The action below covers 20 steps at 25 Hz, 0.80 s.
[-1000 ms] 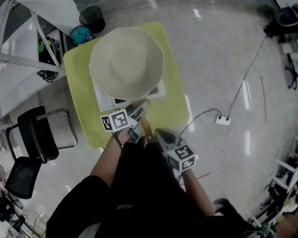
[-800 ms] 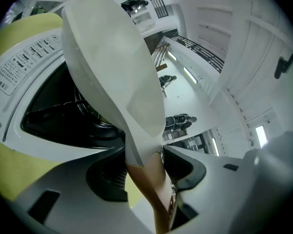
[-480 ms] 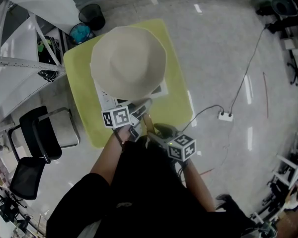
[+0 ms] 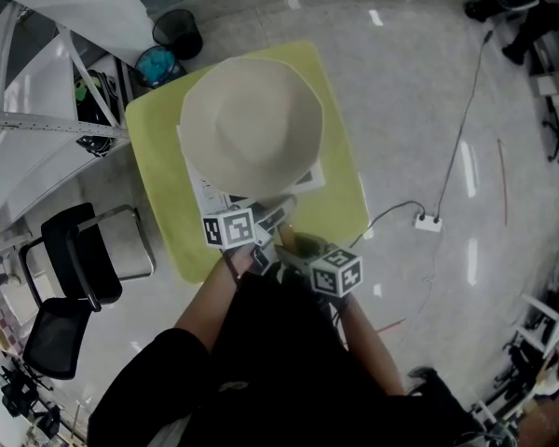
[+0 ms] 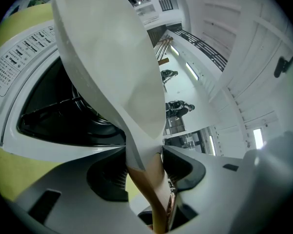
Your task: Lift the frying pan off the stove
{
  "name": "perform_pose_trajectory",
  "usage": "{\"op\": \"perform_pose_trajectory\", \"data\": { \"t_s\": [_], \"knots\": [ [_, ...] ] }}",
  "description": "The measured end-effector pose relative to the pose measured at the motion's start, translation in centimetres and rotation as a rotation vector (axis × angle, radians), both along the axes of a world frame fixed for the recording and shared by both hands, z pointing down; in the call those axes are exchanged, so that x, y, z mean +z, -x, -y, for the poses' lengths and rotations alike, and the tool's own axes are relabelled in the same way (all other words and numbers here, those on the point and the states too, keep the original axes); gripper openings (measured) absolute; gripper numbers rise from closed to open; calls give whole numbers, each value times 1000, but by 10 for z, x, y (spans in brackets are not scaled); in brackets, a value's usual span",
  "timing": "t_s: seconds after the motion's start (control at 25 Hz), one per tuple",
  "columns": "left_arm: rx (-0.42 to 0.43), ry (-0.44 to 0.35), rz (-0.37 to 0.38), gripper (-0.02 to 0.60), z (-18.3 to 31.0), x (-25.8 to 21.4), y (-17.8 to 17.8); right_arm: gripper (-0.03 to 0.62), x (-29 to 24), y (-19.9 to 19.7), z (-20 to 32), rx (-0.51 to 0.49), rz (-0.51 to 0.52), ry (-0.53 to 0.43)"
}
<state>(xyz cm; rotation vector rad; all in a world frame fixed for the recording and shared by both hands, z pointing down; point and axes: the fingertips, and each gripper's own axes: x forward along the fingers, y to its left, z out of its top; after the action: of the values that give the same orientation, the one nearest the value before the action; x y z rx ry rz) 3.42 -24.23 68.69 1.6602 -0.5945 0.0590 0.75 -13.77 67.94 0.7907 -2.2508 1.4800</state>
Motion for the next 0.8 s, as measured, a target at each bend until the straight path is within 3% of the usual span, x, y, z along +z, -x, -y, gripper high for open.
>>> {"op": "perform_pose_trajectory", "data": {
  "t_s": [0.24,0.6,0.8],
  "knots": [
    [28,6,-16,245,-2,-1,-1,119,8,14,-1,-17,21,57],
    [83,-11,-12,242,-1,13,1,110,14,17,2,-71,-25,53],
    [23,-18,-44,241,-4,2,1,112,0,19,-1,-44,-14,52]
  ]
}}
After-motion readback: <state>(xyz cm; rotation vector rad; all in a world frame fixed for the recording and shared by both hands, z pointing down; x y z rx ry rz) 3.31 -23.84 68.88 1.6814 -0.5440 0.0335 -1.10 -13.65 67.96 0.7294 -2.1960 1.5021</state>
